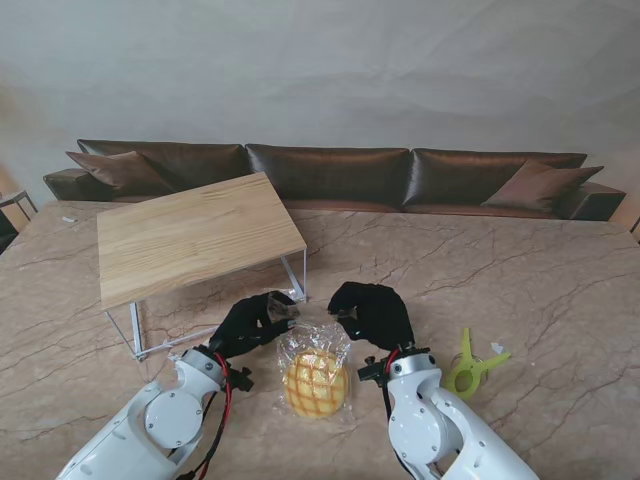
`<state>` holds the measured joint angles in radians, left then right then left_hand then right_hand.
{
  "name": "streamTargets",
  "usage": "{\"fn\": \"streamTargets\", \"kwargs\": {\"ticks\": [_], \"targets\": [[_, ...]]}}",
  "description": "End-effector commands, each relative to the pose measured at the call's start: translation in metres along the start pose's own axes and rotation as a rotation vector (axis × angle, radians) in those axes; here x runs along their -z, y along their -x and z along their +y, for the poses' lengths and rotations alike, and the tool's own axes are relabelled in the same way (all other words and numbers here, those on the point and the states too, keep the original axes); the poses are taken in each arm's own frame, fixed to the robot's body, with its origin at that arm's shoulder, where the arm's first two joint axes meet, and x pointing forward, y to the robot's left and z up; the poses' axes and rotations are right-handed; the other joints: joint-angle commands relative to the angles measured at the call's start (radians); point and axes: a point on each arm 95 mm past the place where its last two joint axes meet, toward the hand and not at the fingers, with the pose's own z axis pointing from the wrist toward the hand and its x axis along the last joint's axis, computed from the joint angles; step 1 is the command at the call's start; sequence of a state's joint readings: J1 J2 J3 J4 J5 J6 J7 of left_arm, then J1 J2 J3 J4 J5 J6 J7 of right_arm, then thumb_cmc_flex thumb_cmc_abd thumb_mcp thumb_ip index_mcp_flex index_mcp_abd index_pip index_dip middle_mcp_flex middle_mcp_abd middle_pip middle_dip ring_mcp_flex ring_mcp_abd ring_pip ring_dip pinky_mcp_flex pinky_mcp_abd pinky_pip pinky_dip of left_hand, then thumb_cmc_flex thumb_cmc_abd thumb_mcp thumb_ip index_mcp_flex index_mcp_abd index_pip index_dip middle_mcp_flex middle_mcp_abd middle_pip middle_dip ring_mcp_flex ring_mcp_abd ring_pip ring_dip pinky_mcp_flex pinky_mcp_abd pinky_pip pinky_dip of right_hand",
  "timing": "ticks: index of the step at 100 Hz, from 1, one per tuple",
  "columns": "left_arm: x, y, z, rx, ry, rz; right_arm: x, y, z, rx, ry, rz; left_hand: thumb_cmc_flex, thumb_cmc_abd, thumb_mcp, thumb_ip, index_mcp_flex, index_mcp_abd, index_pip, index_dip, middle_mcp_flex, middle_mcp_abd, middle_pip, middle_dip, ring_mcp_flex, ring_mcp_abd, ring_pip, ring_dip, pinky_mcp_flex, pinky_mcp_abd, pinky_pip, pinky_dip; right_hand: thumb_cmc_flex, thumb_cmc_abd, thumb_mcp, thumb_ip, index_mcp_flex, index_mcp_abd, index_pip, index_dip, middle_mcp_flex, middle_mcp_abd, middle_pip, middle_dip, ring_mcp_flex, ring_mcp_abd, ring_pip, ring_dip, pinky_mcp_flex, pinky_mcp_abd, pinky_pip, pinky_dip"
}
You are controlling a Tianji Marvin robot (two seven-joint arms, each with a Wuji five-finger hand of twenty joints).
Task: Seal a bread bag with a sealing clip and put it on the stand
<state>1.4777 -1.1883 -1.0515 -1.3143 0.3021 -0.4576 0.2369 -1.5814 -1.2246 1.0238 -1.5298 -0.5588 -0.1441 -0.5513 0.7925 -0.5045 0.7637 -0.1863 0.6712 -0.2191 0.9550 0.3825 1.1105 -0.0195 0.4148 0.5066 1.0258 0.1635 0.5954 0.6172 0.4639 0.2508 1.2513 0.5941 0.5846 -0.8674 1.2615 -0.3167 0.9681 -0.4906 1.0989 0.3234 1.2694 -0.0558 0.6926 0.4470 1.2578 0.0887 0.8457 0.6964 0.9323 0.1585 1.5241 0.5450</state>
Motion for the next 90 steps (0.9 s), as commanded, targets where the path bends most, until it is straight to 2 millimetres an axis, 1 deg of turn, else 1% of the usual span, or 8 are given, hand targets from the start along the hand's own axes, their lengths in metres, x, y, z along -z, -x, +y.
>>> {"fn": "streamTargets", "kwargs": {"ticks": [1, 10, 18, 23, 42, 59, 73, 90], "targets": [[0.0, -0.003, 0.005, 0.019, -0.015, 0.013, 0.0, -0.002, 0.0, -0.012, -0.018, 0.023, 0.066, 0.044, -0.025, -0.027, 0.043, -0.091, 0.045, -0.013, 0.048, -0.028, -0.009, 0.04, 0.04, 0.008, 0.028, 0.017, 0.009, 0.019, 0.055, 0.003, 0.022, -0.01, 0.044, 0.004, 0.012, -0.031, -0.005, 0.017, 0.036, -0.017, -0.014, 0.012, 0.045, -0.014, 0.006, 0.013, 0.006, -0.064, 0.022, 0.013], [0.001, -0.004, 0.006, 0.028, -0.024, 0.025, 0.003, -0.001, 0.001, -0.029, -0.047, 0.04, 0.088, 0.071, -0.025, -0.019, 0.09, -0.172, 0.074, 0.092, 0.055, -0.023, 0.001, 0.119, 0.042, 0.018, 0.048, 0.025, 0.006, 0.024, 0.072, 0.01, -0.001, 0.014, 0.047, 0.003, -0.042, 0.008, 0.009, -0.027, -0.003, -0.009, -0.006, 0.006, -0.008, -0.01, -0.036, 0.013, -0.049, -0.053, -0.03, 0.028], [0.002, -0.004, 0.006, 0.023, -0.04, 0.032, 0.008, 0.0, 0.005, -0.051, -0.098, 0.045, 0.09, 0.063, 0.006, -0.023, 0.123, -0.196, 0.049, 0.242, 0.065, -0.024, -0.01, 0.172, 0.048, 0.021, 0.064, 0.029, 0.017, 0.026, 0.087, 0.014, -0.116, -0.023, -0.007, -0.038, -0.187, 0.147, -0.099, -0.076, -0.181, 0.009, -0.012, -0.031, -0.16, -0.008, -0.16, -0.011, -0.187, -0.041, -0.141, 0.056], [0.002, -0.004, 0.006, 0.022, -0.052, 0.036, 0.012, 0.001, 0.011, -0.053, -0.113, 0.057, 0.1, 0.058, 0.002, -0.022, 0.137, -0.198, 0.035, 0.291, 0.069, -0.029, -0.018, 0.197, 0.049, 0.021, 0.066, 0.029, 0.018, 0.025, 0.091, 0.015, -0.274, -0.008, -0.008, 0.104, -0.246, 0.253, -0.302, 0.069, -0.304, 0.012, -0.004, -0.048, -0.253, -0.015, -0.209, -0.027, -0.26, -0.034, -0.19, 0.089], [0.004, -0.003, 0.007, 0.011, -0.091, 0.056, 0.021, -0.002, 0.036, -0.061, -0.109, 0.069, 0.105, 0.044, 0.007, -0.022, 0.156, -0.208, 0.036, 0.318, 0.07, -0.038, -0.023, 0.214, 0.041, 0.014, 0.072, 0.035, 0.019, 0.015, 0.091, 0.014, -0.56, 0.185, -0.186, 0.103, -0.393, 0.302, -0.4, 0.028, -0.482, 0.002, -0.036, -0.075, -0.442, -0.004, -0.269, -0.057, -0.417, -0.016, -0.262, 0.14], [0.008, -0.001, 0.008, -0.008, -0.106, 0.081, 0.018, -0.009, 0.05, -0.122, -0.071, -0.024, 0.118, 0.023, 0.009, -0.021, 0.183, -0.211, 0.023, 0.352, 0.076, -0.046, -0.07, 0.24, 0.03, 0.007, 0.055, 0.031, 0.013, 0.014, 0.075, 0.006, -0.486, 0.471, -0.495, 0.181, -0.341, 0.293, -0.403, 0.034, -0.481, 0.023, -0.064, -0.071, -0.486, 0.016, -0.293, -0.071, -0.479, 0.0, -0.326, 0.159], [0.012, -0.002, 0.008, -0.021, -0.109, 0.098, 0.006, -0.012, 0.052, -0.143, -0.081, -0.132, 0.137, 0.016, -0.004, -0.016, 0.196, -0.208, 0.025, 0.36, 0.072, -0.048, -0.095, 0.254, 0.016, 0.008, 0.042, 0.029, 0.002, 0.018, 0.064, 0.002, -0.504, 0.543, -0.396, 0.202, -0.302, 0.299, -0.4, 0.051, -0.471, 0.044, -0.064, -0.069, -0.484, 0.03, -0.282, -0.075, -0.481, 0.011, -0.315, 0.159], [0.015, -0.002, 0.007, -0.046, -0.115, 0.114, -0.011, -0.017, 0.048, -0.202, -0.2, -0.244, 0.142, 0.009, -0.009, -0.012, 0.206, -0.211, 0.021, 0.359, 0.075, -0.051, -0.11, 0.262, 0.016, 0.005, 0.037, 0.029, 0.001, 0.016, 0.063, 0.002, -0.468, 0.477, -0.341, 0.192, -0.316, 0.313, -0.422, 0.053, -0.526, 0.06, -0.088, -0.08, -0.522, 0.036, -0.304, -0.093, -0.503, 0.011, -0.317, 0.147]]}}
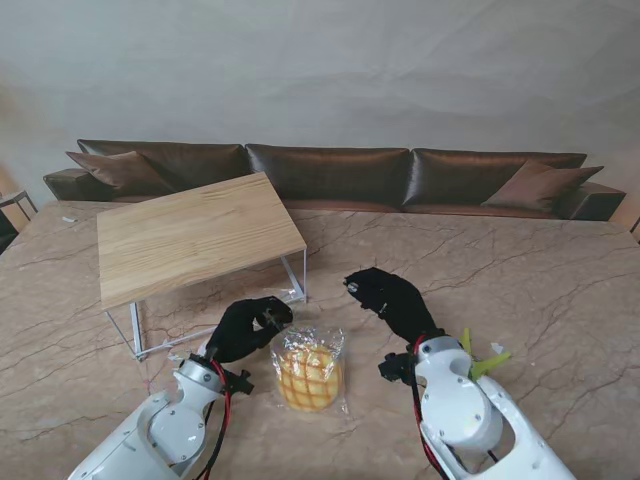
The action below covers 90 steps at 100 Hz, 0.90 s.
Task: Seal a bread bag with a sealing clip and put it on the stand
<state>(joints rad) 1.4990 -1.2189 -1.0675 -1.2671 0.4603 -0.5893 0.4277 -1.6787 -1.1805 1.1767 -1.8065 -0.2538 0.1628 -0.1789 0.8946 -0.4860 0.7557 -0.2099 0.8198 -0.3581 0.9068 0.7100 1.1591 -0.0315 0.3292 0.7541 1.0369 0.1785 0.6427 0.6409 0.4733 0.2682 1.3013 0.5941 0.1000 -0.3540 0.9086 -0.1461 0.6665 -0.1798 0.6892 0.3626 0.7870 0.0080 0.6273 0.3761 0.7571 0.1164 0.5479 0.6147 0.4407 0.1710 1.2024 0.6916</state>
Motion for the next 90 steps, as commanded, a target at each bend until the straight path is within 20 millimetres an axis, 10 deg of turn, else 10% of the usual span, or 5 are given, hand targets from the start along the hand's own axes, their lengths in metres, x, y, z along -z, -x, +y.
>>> {"fn": "streamTargets", "kwargs": {"ticks": [1, 43, 65, 90], "targets": [[0.003, -0.001, 0.003, 0.014, -0.005, 0.001, -0.006, -0.014, 0.002, 0.012, -0.019, 0.028, 0.04, -0.009, -0.002, 0.012, 0.059, -0.073, 0.069, 0.031, 0.027, -0.038, -0.025, 0.015, 0.005, -0.01, -0.011, 0.006, -0.008, -0.001, 0.013, 0.002, 0.021, -0.038, 0.004, 0.02, -0.018, 0.002, -0.017, 0.014, -0.048, -0.004, -0.026, -0.012, -0.023, 0.007, -0.012, -0.016, -0.012, -0.003, 0.005, -0.001], [0.007, -0.002, 0.003, -0.011, -0.013, 0.026, -0.026, -0.016, -0.016, 0.1, -0.282, -0.056, 0.034, -0.019, 0.006, 0.013, 0.064, -0.072, 0.052, 0.01, 0.043, -0.041, -0.047, 0.031, 0.012, -0.012, -0.013, 0.009, -0.004, -0.005, 0.01, 0.001, 0.145, -0.166, -0.139, 0.022, -0.253, 0.093, -0.115, -0.033, -0.251, -0.018, -0.053, -0.051, -0.144, 0.002, -0.095, -0.069, -0.067, -0.023, -0.029, -0.014], [0.009, -0.004, 0.003, -0.02, -0.021, 0.038, -0.023, -0.004, -0.029, 0.186, -0.339, -0.055, 0.029, -0.027, 0.017, 0.011, 0.069, -0.071, 0.054, -0.002, 0.047, -0.043, -0.056, 0.032, 0.012, -0.013, -0.013, 0.01, 0.0, -0.002, 0.008, -0.001, 0.143, -0.274, 0.072, -0.02, -0.352, 0.123, -0.103, -0.102, -0.304, -0.014, -0.038, -0.054, -0.117, -0.02, -0.036, -0.045, -0.051, -0.039, -0.037, -0.009], [0.012, -0.002, 0.006, -0.034, -0.016, 0.051, -0.021, 0.01, -0.039, 0.145, -0.403, -0.076, 0.022, -0.056, 0.047, 0.011, 0.086, -0.066, 0.034, -0.052, 0.056, -0.039, -0.076, 0.026, 0.011, -0.008, -0.021, 0.006, -0.001, 0.006, 0.004, -0.003, 0.171, -0.344, 0.168, -0.038, -0.252, 0.105, -0.035, -0.119, -0.136, -0.069, 0.264, 0.217, -0.097, -0.024, 0.139, 0.097, -0.051, -0.047, -0.027, -0.012]]}}
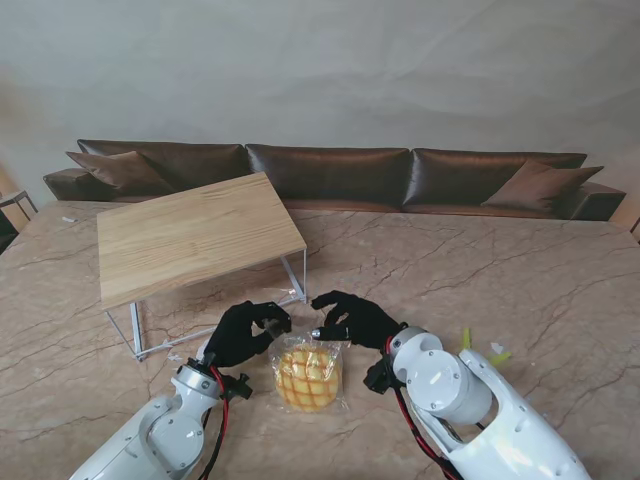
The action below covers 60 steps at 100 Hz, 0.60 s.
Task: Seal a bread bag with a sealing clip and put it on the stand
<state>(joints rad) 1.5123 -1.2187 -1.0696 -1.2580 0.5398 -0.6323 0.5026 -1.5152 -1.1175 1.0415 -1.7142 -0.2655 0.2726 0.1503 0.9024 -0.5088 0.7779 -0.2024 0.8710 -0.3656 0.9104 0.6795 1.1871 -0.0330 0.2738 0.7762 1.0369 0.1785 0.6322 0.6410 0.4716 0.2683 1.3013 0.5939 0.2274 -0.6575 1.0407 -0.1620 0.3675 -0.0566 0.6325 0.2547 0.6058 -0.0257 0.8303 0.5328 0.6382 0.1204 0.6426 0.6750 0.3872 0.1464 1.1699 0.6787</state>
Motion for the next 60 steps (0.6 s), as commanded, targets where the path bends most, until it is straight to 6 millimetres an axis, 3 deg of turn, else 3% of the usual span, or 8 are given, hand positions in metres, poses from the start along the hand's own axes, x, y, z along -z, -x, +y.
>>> {"fn": "streamTargets", "kwargs": {"ticks": [1, 17, 22, 25, 46, 53, 56, 60], "targets": [[0.004, -0.001, 0.005, 0.0, 0.005, 0.004, 0.0, 0.004, -0.006, 0.008, -0.02, -0.004, 0.011, -0.036, 0.03, 0.004, 0.038, -0.059, 0.028, -0.032, 0.03, -0.038, -0.023, 0.003, 0.012, -0.007, -0.012, 0.005, 0.001, 0.006, 0.004, -0.003, 0.046, -0.043, 0.038, -0.022, 0.056, -0.025, 0.026, -0.009, 0.053, -0.037, 0.066, 0.069, 0.025, -0.029, 0.051, 0.042, 0.003, -0.022, 0.005, 0.0], [0.006, -0.001, 0.006, -0.03, -0.003, 0.022, -0.002, 0.007, -0.009, 0.009, -0.021, 0.004, -0.007, -0.06, 0.06, 0.0, 0.045, -0.058, 0.016, -0.158, 0.031, -0.045, -0.043, -0.017, 0.007, -0.018, -0.03, -0.005, -0.002, 0.003, -0.007, -0.008, 0.113, -0.13, 0.113, -0.02, 0.319, -0.169, 0.145, 0.159, 0.149, -0.06, 0.125, 0.25, 0.067, -0.033, 0.163, 0.151, 0.036, -0.004, 0.054, 0.007], [0.006, -0.001, 0.006, -0.036, -0.006, 0.026, -0.002, 0.008, -0.01, 0.013, -0.017, 0.006, -0.018, -0.071, 0.078, -0.004, 0.047, -0.057, 0.023, -0.21, 0.032, -0.047, -0.046, -0.026, 0.007, -0.023, -0.035, -0.007, -0.002, 0.002, -0.007, -0.009, 0.182, -0.16, 0.1, -0.16, 0.374, -0.251, 0.267, 0.077, 0.158, -0.06, 0.116, 0.26, 0.076, -0.031, 0.171, 0.158, 0.054, -0.011, 0.09, 0.023], [0.006, -0.001, 0.006, -0.038, -0.007, 0.027, -0.003, 0.009, -0.011, 0.016, -0.007, 0.008, -0.018, -0.074, 0.079, -0.003, 0.048, -0.055, 0.019, -0.221, 0.029, -0.048, -0.049, -0.03, 0.005, -0.024, -0.038, -0.008, -0.004, 0.002, -0.009, -0.01, 0.221, -0.179, 0.091, -0.188, 0.414, -0.332, 0.38, 0.024, 0.164, -0.058, 0.096, 0.247, 0.08, -0.03, 0.171, 0.157, 0.068, -0.015, 0.116, 0.036], [0.009, 0.0, 0.004, -0.061, 0.0, 0.035, -0.005, 0.013, -0.013, 0.049, 0.065, 0.034, -0.081, -0.17, 0.212, -0.012, 0.009, 0.052, 0.008, -0.38, -0.05, -0.065, -0.069, -0.098, -0.046, -0.059, -0.115, 0.005, -0.026, -0.022, -0.066, -0.036, 0.281, -0.114, 0.162, -0.153, 0.558, -0.436, 0.436, 0.017, 0.379, -0.074, -0.006, 0.127, 0.203, -0.051, 0.24, 0.176, 0.224, -0.057, 0.351, 0.147], [0.011, 0.001, 0.0, -0.081, 0.016, 0.04, -0.005, 0.013, -0.013, 0.059, 0.096, 0.052, -0.208, -0.242, 0.276, -0.027, -0.105, 0.128, -0.118, -0.343, -0.275, -0.06, 0.112, -0.322, -0.139, -0.081, -0.202, -0.055, -0.087, -0.035, -0.153, -0.059, 0.302, -0.116, 0.188, -0.144, 0.566, -0.431, 0.434, 0.023, 0.456, -0.07, -0.01, 0.112, 0.268, -0.046, 0.274, 0.184, 0.272, -0.05, 0.377, 0.148], [0.012, 0.002, -0.002, -0.092, 0.029, 0.042, -0.005, 0.014, -0.013, 0.068, 0.107, 0.06, -0.301, -0.269, 0.323, 0.026, -0.151, 0.179, -0.184, -0.321, -0.346, -0.059, 0.114, -0.368, -0.193, -0.087, -0.244, -0.07, -0.126, -0.038, -0.2, -0.065, 0.308, -0.122, 0.197, -0.143, 0.565, -0.436, 0.431, 0.025, 0.467, -0.07, -0.01, 0.111, 0.279, -0.047, 0.28, 0.186, 0.277, -0.049, 0.377, 0.146], [0.013, 0.003, -0.006, -0.11, 0.056, 0.044, -0.005, 0.014, -0.013, 0.084, 0.127, 0.075, -0.406, -0.33, 0.309, 0.02, -0.234, 0.239, -0.273, -0.319, -0.449, -0.053, 0.088, -0.391, -0.281, -0.097, -0.298, -0.091, -0.189, -0.052, -0.27, -0.072, 0.313, -0.133, 0.215, -0.144, 0.567, -0.436, 0.431, 0.029, 0.476, -0.067, -0.013, 0.111, 0.287, -0.046, 0.287, 0.189, 0.279, -0.047, 0.378, 0.142]]}}
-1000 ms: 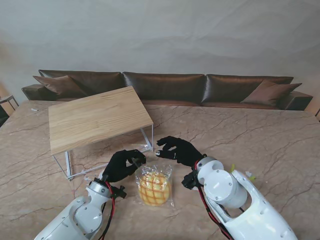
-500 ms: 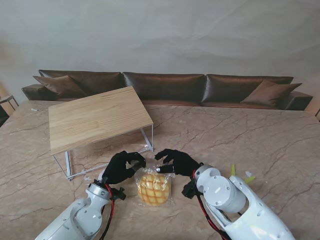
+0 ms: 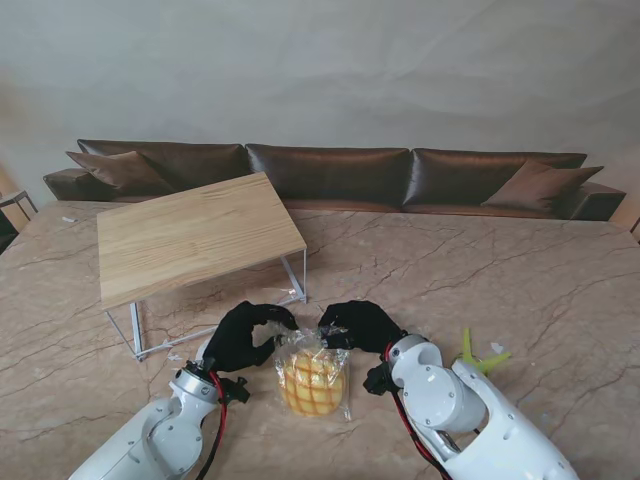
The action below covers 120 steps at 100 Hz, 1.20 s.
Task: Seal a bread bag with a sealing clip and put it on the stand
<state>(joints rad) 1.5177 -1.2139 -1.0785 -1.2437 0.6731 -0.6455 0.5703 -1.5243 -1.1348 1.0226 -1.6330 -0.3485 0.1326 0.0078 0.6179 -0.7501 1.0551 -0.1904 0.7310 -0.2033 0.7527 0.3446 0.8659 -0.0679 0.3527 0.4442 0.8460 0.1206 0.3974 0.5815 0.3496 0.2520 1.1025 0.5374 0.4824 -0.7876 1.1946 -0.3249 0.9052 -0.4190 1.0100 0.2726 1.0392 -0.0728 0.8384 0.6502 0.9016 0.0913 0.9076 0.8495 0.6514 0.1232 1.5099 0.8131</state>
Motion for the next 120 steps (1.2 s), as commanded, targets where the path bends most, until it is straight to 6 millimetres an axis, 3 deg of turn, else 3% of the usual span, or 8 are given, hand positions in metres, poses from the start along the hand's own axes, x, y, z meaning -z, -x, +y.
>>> {"fn": "streamTargets", "kwargs": {"ticks": [1, 11, 35, 81, 101, 103, 110, 120], "targets": [[0.008, 0.003, -0.007, -0.02, 0.045, 0.001, 0.002, 0.0, -0.005, 0.013, 0.021, 0.013, -0.143, -0.101, 0.031, 0.005, -0.108, 0.087, -0.135, 0.013, -0.148, -0.016, 0.005, -0.064, -0.105, -0.04, -0.073, -0.035, -0.077, -0.038, -0.087, -0.015, 0.059, -0.005, 0.063, 0.019, 0.028, -0.074, 0.052, 0.011, 0.043, -0.02, -0.021, -0.006, 0.026, -0.017, 0.023, 0.014, 0.016, -0.024, 0.039, 0.007], [0.011, 0.006, -0.016, -0.017, 0.08, -0.003, 0.004, 0.0, -0.006, 0.073, 0.094, 0.042, -0.322, -0.082, -0.048, -0.008, -0.197, 0.163, -0.293, -0.04, -0.292, 0.006, -0.034, -0.103, -0.247, -0.043, -0.147, -0.076, -0.181, -0.045, -0.223, -0.007, 0.062, -0.013, 0.076, 0.016, 0.034, -0.079, 0.052, 0.012, 0.051, -0.018, -0.013, 0.001, 0.036, -0.018, 0.033, 0.019, 0.017, -0.021, 0.038, 0.004], [0.013, -0.001, -0.025, 0.106, 0.06, -0.021, 0.009, 0.0, -0.012, 0.212, 0.246, 0.116, -0.38, 0.153, -0.31, 0.044, -0.25, 0.228, -0.424, -0.104, -0.386, 0.044, -0.082, -0.133, -0.349, -0.037, -0.189, -0.107, -0.271, -0.044, -0.356, 0.056, 0.062, -0.024, 0.097, 0.011, 0.046, -0.11, 0.06, 0.007, 0.063, -0.034, -0.003, 0.005, 0.048, -0.033, 0.038, 0.02, 0.033, -0.018, 0.025, -0.013], [-0.006, -0.017, -0.006, -0.055, 0.13, -0.114, 0.017, -0.004, -0.022, 0.223, 0.344, 0.21, -0.321, 0.085, -0.182, 0.025, -0.242, 0.311, -0.478, -0.135, -0.329, 0.131, -0.05, -0.185, -0.237, 0.032, -0.121, -0.096, -0.215, -0.023, -0.284, 0.101, 0.057, -0.024, 0.103, 0.008, 0.047, -0.14, 0.067, 0.007, 0.067, -0.047, 0.0, 0.007, 0.051, -0.047, 0.03, 0.016, 0.031, -0.017, 0.021, -0.023], [-0.01, -0.015, 0.003, -0.051, 0.129, -0.137, 0.017, -0.002, -0.022, 0.192, 0.349, 0.235, -0.172, 0.154, -0.121, 0.05, -0.053, 0.107, -0.12, 0.046, -0.004, -0.012, 0.133, 0.0, -0.06, 0.023, 0.047, 0.082, -0.152, -0.008, -0.15, 0.139, 0.054, -0.023, 0.105, 0.007, 0.049, -0.145, 0.069, 0.008, 0.069, -0.051, 0.0, 0.008, 0.05, -0.051, 0.025, 0.014, 0.026, -0.014, 0.01, -0.029], [-0.01, -0.015, 0.004, -0.04, 0.127, -0.136, 0.017, -0.002, -0.022, 0.191, 0.348, 0.235, -0.098, 0.146, -0.167, -0.001, -0.034, 0.061, -0.041, 0.04, 0.036, -0.026, 0.151, 0.028, -0.041, 0.033, 0.069, 0.108, -0.148, -0.005, -0.137, 0.142, 0.053, -0.023, 0.105, 0.007, 0.049, -0.146, 0.069, 0.007, 0.069, -0.051, 0.0, 0.008, 0.049, -0.052, 0.023, 0.013, 0.024, -0.013, 0.006, -0.03], [-0.01, -0.016, 0.007, -0.005, 0.123, -0.134, 0.017, -0.001, -0.022, 0.188, 0.346, 0.239, 0.072, 0.203, -0.206, -0.005, -0.031, -0.061, 0.227, 0.055, 0.222, -0.06, 0.012, 0.335, 0.007, 0.034, 0.143, 0.183, -0.14, -0.007, -0.087, 0.169, 0.051, -0.022, 0.105, 0.006, 0.048, -0.143, 0.068, 0.007, 0.069, -0.053, -0.001, 0.008, 0.051, -0.052, 0.022, 0.012, 0.025, -0.012, 0.005, -0.031], [-0.011, -0.018, 0.011, 0.026, 0.121, -0.134, 0.019, 0.0, -0.02, 0.183, 0.334, 0.237, 0.219, 0.249, -0.231, -0.022, -0.062, -0.131, 0.315, 0.263, 0.29, -0.044, -0.011, 0.415, 0.085, 0.049, 0.262, 0.263, -0.089, -0.007, 0.008, 0.214, 0.042, -0.016, 0.105, 0.004, 0.032, -0.106, 0.059, -0.006, 0.072, -0.051, -0.004, 0.008, 0.063, -0.05, 0.017, 0.008, 0.023, -0.009, -0.001, -0.033]]}}
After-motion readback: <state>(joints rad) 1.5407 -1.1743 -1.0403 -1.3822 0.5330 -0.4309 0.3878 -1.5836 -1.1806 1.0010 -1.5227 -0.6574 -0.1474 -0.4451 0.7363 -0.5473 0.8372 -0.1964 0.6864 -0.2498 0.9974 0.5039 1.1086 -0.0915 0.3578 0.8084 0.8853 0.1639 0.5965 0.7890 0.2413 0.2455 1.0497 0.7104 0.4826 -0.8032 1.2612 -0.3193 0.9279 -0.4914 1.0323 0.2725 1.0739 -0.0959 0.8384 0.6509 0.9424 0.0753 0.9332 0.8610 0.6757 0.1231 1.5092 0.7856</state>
